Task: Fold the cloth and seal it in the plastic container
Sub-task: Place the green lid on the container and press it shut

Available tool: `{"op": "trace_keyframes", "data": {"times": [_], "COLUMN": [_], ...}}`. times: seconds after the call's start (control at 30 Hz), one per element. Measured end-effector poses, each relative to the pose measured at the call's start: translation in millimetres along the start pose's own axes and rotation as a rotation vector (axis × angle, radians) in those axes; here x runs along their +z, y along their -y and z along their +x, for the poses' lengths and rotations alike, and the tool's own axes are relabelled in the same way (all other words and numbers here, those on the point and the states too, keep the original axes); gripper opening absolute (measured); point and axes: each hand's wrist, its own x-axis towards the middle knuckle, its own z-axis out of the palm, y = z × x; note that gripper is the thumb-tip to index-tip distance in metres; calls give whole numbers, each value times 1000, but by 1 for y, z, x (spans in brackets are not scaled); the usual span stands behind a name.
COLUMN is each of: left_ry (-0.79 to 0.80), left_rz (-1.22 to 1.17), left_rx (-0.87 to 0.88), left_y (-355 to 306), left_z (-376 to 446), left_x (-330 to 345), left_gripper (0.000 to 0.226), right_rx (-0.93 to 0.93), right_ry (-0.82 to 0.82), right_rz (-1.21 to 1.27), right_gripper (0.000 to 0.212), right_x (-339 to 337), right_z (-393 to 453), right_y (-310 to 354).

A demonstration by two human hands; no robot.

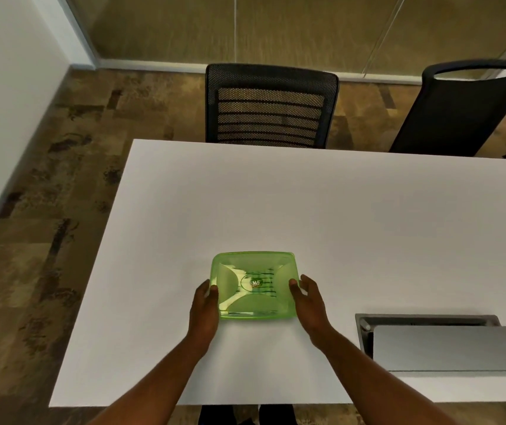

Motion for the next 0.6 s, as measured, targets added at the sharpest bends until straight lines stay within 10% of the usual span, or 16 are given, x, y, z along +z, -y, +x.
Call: {"op": "trace_keyframes", "data": {"times": [0.6], "left_ry": [75], "left_rz": [-19], "left_rx": [6], "left_y": [-68], "left_z": [39], "left_x": [45], "left_gripper": [38], "right_rx": [25], "right_ry": [-60], "right_rz": [166], "right_gripper": [37], "right_x": [0], "right_z": [43], "right_y": [56]}}
